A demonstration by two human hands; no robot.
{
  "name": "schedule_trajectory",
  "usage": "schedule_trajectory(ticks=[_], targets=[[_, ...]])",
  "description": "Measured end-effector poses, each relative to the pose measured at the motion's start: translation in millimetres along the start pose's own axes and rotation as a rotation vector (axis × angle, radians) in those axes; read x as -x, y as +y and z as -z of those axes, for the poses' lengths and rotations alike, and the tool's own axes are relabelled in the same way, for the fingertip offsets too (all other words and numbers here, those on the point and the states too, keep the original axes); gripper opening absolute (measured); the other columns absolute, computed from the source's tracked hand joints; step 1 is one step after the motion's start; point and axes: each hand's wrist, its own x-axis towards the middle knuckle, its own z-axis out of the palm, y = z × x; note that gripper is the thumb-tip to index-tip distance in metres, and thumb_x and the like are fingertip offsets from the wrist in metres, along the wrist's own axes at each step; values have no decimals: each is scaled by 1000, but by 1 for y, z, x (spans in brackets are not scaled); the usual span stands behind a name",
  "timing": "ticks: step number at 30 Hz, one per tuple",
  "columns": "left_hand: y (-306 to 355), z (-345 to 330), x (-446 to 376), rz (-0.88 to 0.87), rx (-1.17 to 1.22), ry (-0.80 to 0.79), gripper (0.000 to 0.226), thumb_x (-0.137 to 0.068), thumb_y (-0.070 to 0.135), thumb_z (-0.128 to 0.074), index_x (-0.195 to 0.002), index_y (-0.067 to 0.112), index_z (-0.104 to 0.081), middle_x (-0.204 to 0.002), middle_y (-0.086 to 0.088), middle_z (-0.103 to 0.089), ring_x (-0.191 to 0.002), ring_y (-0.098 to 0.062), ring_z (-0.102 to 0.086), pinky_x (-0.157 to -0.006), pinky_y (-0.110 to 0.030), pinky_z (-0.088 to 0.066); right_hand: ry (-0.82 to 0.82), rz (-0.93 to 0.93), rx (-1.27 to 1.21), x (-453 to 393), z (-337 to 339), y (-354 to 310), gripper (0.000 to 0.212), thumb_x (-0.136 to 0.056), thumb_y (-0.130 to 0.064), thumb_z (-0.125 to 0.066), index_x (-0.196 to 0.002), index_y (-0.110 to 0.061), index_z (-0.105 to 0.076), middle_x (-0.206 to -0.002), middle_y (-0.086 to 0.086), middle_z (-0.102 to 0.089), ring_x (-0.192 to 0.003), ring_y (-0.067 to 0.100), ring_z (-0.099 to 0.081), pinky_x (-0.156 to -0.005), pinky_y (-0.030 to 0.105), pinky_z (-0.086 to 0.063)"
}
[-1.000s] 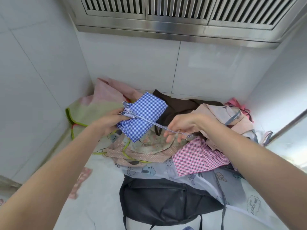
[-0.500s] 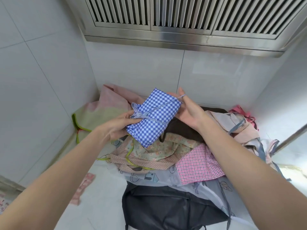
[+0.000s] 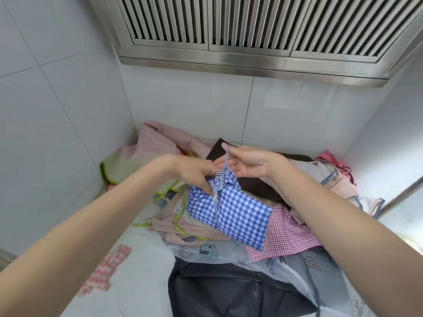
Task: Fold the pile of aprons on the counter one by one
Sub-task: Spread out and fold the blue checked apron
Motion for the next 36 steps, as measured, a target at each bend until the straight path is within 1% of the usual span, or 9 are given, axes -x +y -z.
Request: schedule_trajectory(ticks=[5,9,12,16,20,23,27,32,36], targets=[[-6,7,15,-127,380,-74,32,-84,-5,-59,-103,20,-63,-101,16,-69,-97,1,-62,-86,-15,-46,88,220,-499,15,5,13,56,-91,-52,-39,-98,-5,-68,-98,10,-73,-87,16,-71,-84,27,-54],[-24,3,13,-243,898,6,37,-60,27,-86,-95,29,-75,-98,8,-72,-92,-8,-67,-79,-24,-54,291,353,-454,52,-8,5,55,-99,-42,-29,-136,-4,-42,-142,21,-44,-124,28,-50,-79,20,-49],[-36,-5,2,-234,1149,209,52,-34,30,-96,-81,19,-77,-89,0,-73,-80,-14,-70,-69,-27,-57,-94,479,-289,56,-2,-14,71,-70,-62,-51,-125,-17,-47,-135,5,-54,-108,12,-63,-85,21,-52],[-25,-15,6,-224,1276,331,54,-15,30,-97,-63,15,-77,-70,-3,-72,-60,-14,-70,-51,-23,-54,-325,435,-163,41,16,-21,112,-51,-45,-88,-140,-5,-34,-146,14,-39,-130,25,-45,-112,40,-30],[-19,-26,-1,-97,1350,364,33,-80,9,-70,-47,8,-71,-51,-3,-65,-43,-11,-62,-40,-19,-49,-383,458,-159,31,13,-22,123,-52,-39,-89,-147,-2,-20,-153,20,-24,-140,34,-27,-116,43,-23],[-12,-32,-4,6,1365,310,35,-89,6,-47,-66,7,-72,-56,-5,-67,-47,-12,-64,-44,-20,-51,-240,462,-292,29,-3,-27,81,-53,-27,-86,-119,6,-51,-112,13,-65,-106,23,-62,-96,30,-48],[-14,-21,-6,-3,1198,358,17,-96,16,-45,-105,14,-59,-97,0,-70,-84,-12,-68,-70,-25,-55,223,389,-346,14,-10,-28,15,-81,-11,-69,-91,-3,-62,-77,3,-73,-76,15,-69,-70,27,-56],[-24,-10,-11,-70,935,636,62,-76,2,-66,-133,13,-42,-129,-1,-56,-113,-13,-57,-100,-33,-44,561,184,-126,3,-4,-10,42,-72,-27,-81,-100,-1,-63,-92,13,-71,-76,21,-70,-65,31,-59],[-21,-13,-27,115,818,816,70,-72,19,-79,-131,17,-41,-124,-4,-59,-106,-22,-62,-93,-42,-50,473,138,-8,1,-15,-5,53,-76,-47,-72,-103,-3,-62,-104,12,-69,-96,24,-67,-86,40,-54]])
